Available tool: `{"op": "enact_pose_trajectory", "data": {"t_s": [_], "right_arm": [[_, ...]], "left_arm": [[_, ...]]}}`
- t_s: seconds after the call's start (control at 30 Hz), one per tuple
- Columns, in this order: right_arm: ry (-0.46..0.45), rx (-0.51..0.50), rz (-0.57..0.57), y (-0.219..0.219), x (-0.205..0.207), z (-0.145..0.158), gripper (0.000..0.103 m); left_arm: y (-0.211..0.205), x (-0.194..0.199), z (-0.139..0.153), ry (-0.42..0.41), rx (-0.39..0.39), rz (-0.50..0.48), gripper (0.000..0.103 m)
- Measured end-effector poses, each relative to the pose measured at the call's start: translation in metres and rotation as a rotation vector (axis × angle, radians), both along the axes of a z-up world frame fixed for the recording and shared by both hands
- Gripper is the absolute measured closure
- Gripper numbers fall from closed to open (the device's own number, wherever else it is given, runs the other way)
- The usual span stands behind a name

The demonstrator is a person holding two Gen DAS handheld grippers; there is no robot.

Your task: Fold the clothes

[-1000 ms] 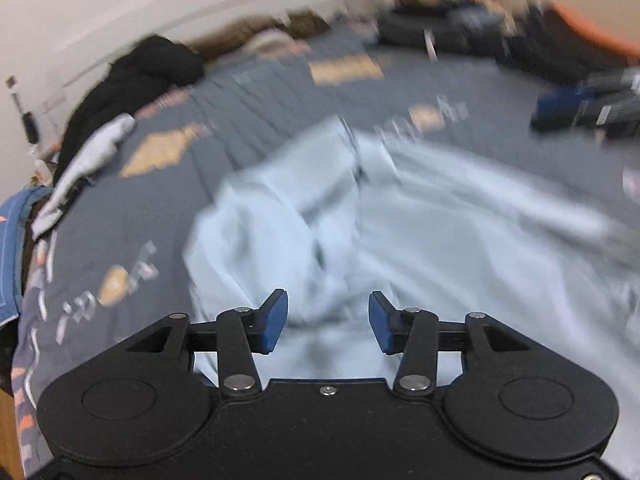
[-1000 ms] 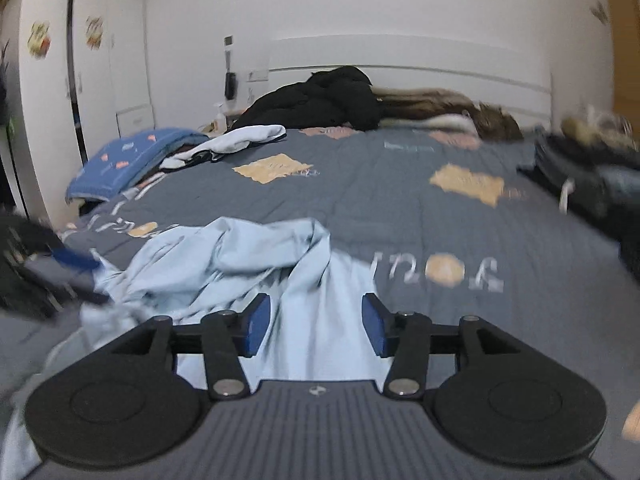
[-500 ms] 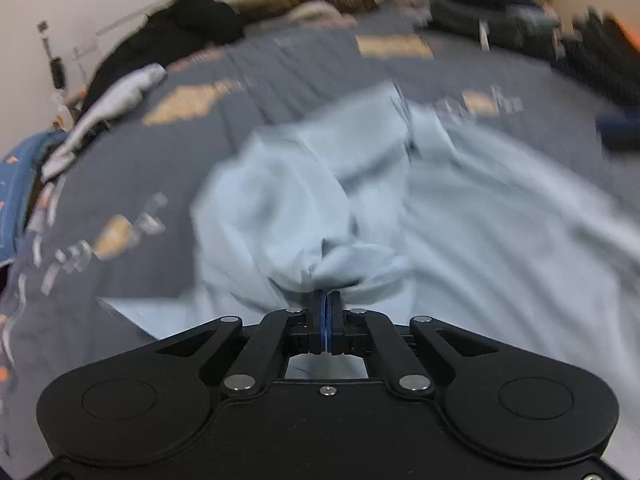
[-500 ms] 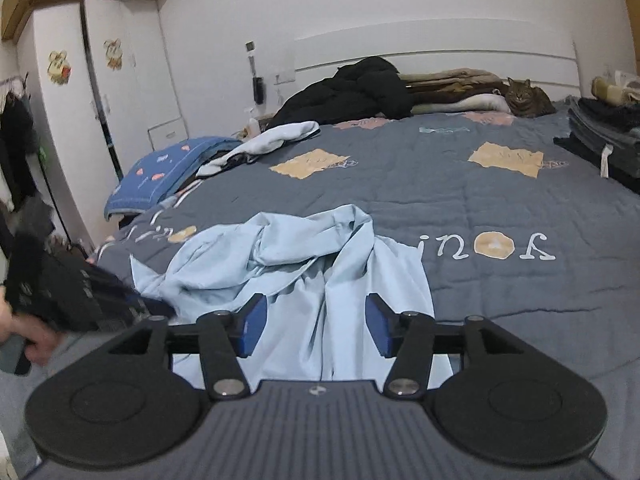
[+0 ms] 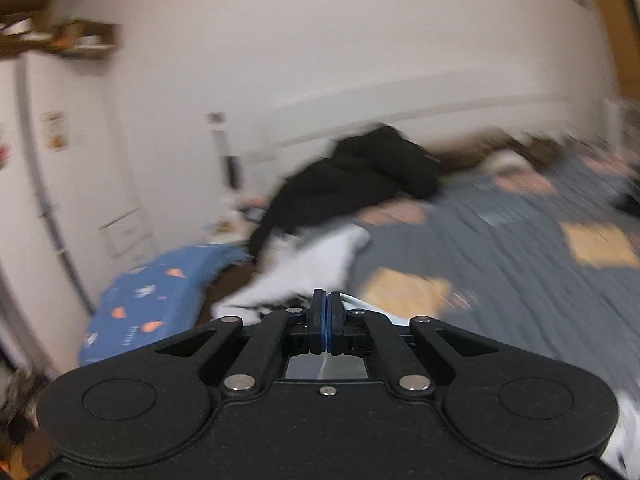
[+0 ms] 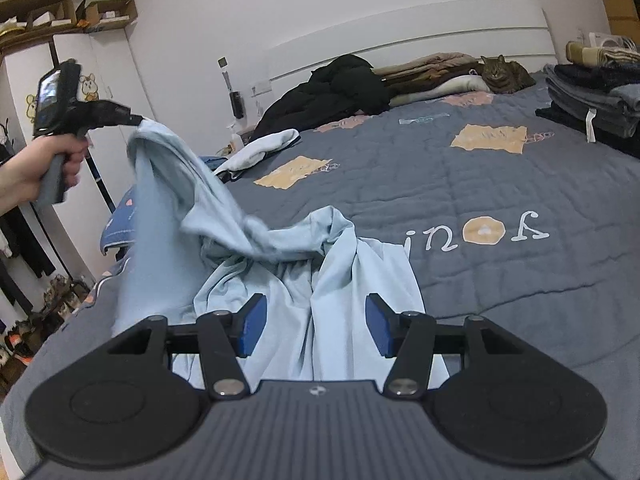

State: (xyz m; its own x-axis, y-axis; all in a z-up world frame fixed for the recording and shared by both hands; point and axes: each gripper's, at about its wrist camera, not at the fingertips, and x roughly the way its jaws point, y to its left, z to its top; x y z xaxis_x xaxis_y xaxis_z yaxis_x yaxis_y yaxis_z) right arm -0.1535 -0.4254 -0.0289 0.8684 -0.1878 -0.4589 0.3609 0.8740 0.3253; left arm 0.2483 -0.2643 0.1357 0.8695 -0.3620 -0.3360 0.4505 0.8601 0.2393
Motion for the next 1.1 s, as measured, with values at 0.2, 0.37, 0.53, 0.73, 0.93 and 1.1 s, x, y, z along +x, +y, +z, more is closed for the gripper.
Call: {"op": "enact_pose_trajectory", "data": {"t_s": [0.2,0.37,0.53,0.73,0.93,1.1], "right_arm": [[0.016,0.004,0.012,0.001,0.004,-0.004,0.049],[0.015,0.014,0.023,0.002,0.004,-0.003,0.049],[0.006,0.016,0.035,0.007,0.004,0.001,0.049],[-0.01,0.013,0.061,0.017,0.006,0.008,0.049],[-0.023,0.032,0.078,0.022,0.011,0.01,0.049],[-0.01,0.029,0.074,0.021,0.012,0.007,0.049]], "left_arm": [[0.018,-0.018,-0.044,0.18,0.096,-0.081,0.079],[0.086,-0.103,-0.11,0.374,0.152,-0.225,0.054],[0.151,-0.163,-0.161,0.577,0.12,-0.23,0.054],[0.17,-0.172,-0.179,0.634,0.064,-0.169,0.054],[0.145,-0.156,-0.193,0.751,0.022,-0.276,0.098],[0.13,-0.137,-0.165,0.611,0.141,-0.252,0.102]]}}
